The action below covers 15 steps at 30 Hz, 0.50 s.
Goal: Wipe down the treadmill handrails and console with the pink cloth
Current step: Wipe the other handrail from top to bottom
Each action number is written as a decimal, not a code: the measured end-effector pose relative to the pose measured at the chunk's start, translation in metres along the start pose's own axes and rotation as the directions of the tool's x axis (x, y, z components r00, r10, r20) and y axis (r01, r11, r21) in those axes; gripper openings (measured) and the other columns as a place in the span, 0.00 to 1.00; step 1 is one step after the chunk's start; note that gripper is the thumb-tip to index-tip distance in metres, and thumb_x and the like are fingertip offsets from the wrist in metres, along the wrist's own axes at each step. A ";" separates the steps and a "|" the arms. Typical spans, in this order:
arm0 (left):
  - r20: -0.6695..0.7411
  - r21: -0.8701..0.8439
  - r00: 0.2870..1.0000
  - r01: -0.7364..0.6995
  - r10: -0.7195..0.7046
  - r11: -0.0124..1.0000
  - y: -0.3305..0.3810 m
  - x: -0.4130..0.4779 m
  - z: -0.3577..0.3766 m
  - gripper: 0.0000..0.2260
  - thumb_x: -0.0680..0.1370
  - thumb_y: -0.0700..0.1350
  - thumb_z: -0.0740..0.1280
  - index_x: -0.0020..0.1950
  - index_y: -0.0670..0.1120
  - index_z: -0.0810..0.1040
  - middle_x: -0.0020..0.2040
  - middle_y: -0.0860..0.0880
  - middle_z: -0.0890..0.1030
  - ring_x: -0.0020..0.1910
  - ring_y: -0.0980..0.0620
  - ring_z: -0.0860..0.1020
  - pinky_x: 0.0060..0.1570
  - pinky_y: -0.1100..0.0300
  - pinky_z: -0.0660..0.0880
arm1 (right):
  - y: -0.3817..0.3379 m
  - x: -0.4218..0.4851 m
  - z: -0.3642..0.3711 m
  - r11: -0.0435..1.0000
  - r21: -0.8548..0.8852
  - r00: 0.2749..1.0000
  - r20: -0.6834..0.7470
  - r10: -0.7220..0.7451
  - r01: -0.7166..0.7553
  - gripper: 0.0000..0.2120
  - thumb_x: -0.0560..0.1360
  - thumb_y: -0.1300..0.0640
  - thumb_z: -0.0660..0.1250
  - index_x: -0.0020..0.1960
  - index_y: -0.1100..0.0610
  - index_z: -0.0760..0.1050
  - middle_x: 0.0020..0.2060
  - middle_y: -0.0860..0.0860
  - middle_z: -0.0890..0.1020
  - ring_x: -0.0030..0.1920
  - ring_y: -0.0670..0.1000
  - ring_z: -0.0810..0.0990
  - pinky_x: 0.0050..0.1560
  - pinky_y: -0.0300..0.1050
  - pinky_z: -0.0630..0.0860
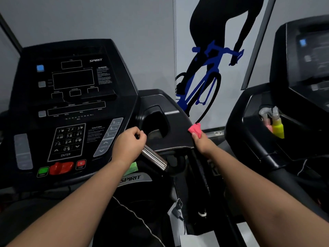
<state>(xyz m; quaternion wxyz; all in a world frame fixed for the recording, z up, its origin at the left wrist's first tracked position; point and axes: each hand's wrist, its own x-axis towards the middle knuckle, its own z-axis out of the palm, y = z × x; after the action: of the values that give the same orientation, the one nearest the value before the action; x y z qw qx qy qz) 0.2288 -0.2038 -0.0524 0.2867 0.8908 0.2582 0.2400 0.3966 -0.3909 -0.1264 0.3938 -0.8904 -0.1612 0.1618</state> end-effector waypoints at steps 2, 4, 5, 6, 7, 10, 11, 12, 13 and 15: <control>0.007 0.025 1.000 0.015 -0.015 1.000 0.001 0.001 -0.001 0.12 0.78 0.48 0.61 0.37 0.44 0.74 0.28 0.51 0.73 0.29 0.51 0.71 0.28 0.59 0.65 | -0.001 -0.013 -0.007 0.995 -0.101 0.999 0.032 0.011 -0.008 0.21 0.83 0.49 0.48 0.73 0.56 0.63 0.70 0.62 0.66 0.67 0.61 0.69 0.63 0.46 0.64; 0.037 0.063 0.999 0.027 -0.029 0.998 0.003 0.000 -0.003 0.11 0.78 0.49 0.61 0.38 0.46 0.75 0.30 0.51 0.74 0.30 0.51 0.72 0.29 0.59 0.65 | 0.001 -0.025 -0.020 0.978 -0.198 0.993 0.074 0.087 -0.071 0.24 0.83 0.47 0.46 0.71 0.61 0.65 0.66 0.64 0.71 0.63 0.62 0.72 0.60 0.47 0.68; 0.060 0.087 0.998 0.028 -0.033 0.996 0.004 0.000 -0.004 0.11 0.78 0.49 0.61 0.40 0.47 0.75 0.31 0.51 0.75 0.31 0.51 0.73 0.29 0.59 0.65 | 0.002 -0.028 -0.027 0.963 -0.254 0.988 0.097 0.123 -0.095 0.25 0.83 0.46 0.46 0.71 0.60 0.66 0.65 0.63 0.73 0.59 0.60 0.75 0.56 0.47 0.71; 0.079 0.109 0.996 0.020 -0.029 0.994 0.004 -0.001 -0.007 0.10 0.78 0.50 0.61 0.41 0.47 0.76 0.32 0.51 0.76 0.32 0.51 0.74 0.29 0.60 0.66 | 0.003 -0.032 -0.035 0.951 -0.291 0.984 0.109 0.140 -0.103 0.25 0.82 0.44 0.46 0.69 0.56 0.69 0.61 0.62 0.76 0.50 0.58 0.78 0.49 0.47 0.73; 0.095 0.132 0.995 0.006 -0.019 0.991 0.004 -0.001 -0.009 0.10 0.79 0.51 0.61 0.42 0.48 0.76 0.33 0.51 0.77 0.33 0.51 0.74 0.30 0.59 0.66 | 0.003 -0.037 -0.042 0.948 -0.298 0.984 0.095 0.148 -0.114 0.24 0.82 0.42 0.46 0.66 0.52 0.71 0.56 0.61 0.79 0.42 0.56 0.78 0.42 0.45 0.73; 0.140 0.313 0.988 -0.113 0.072 0.943 0.006 0.000 -0.015 0.12 0.79 0.51 0.60 0.43 0.46 0.77 0.35 0.50 0.77 0.39 0.48 0.76 0.32 0.58 0.65 | 0.002 -0.040 -0.048 0.955 -0.281 0.993 -0.098 0.066 -0.091 0.26 0.81 0.41 0.45 0.64 0.54 0.73 0.54 0.59 0.80 0.49 0.58 0.78 0.49 0.49 0.74; 0.156 0.385 0.982 -0.163 0.110 0.908 0.007 0.001 -0.016 0.13 0.79 0.51 0.59 0.41 0.45 0.77 0.36 0.49 0.76 0.41 0.47 0.76 0.34 0.57 0.65 | 0.000 -0.039 -0.046 0.959 -0.279 0.988 -0.153 0.008 -0.051 0.25 0.81 0.41 0.46 0.67 0.54 0.70 0.58 0.60 0.78 0.55 0.59 0.77 0.54 0.51 0.72; 0.175 0.446 0.976 -0.195 0.129 0.873 0.011 0.002 -0.018 0.14 0.79 0.50 0.59 0.39 0.44 0.77 0.36 0.49 0.76 0.43 0.46 0.76 0.36 0.57 0.65 | -0.007 -0.039 -0.044 0.966 -0.260 0.985 -0.160 -0.060 0.016 0.25 0.81 0.42 0.47 0.71 0.54 0.67 0.62 0.59 0.76 0.60 0.59 0.75 0.58 0.52 0.71; 0.199 0.491 0.973 -0.199 0.114 0.848 0.014 0.004 -0.019 0.14 0.78 0.49 0.59 0.38 0.43 0.77 0.36 0.49 0.76 0.43 0.46 0.77 0.37 0.57 0.66 | -0.014 -0.036 -0.041 0.967 -0.236 0.983 -0.128 -0.133 0.100 0.24 0.81 0.43 0.49 0.73 0.51 0.63 0.66 0.58 0.73 0.64 0.58 0.73 0.62 0.52 0.69; 0.248 0.518 0.968 -0.148 0.017 0.843 0.021 0.009 -0.019 0.13 0.76 0.49 0.60 0.37 0.42 0.77 0.35 0.48 0.76 0.40 0.46 0.77 0.35 0.58 0.67 | -0.029 -0.031 -0.031 0.937 -0.267 0.973 0.002 -0.232 0.224 0.22 0.81 0.44 0.52 0.74 0.45 0.60 0.71 0.56 0.66 0.68 0.58 0.67 0.69 0.52 0.63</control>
<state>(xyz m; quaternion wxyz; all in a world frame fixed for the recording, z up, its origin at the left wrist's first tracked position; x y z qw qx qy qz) 0.2309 -0.2056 -0.0231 0.0463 0.9675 0.2403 0.0644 0.3769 -0.4058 -0.0794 0.2893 -0.9127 -0.2777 0.0788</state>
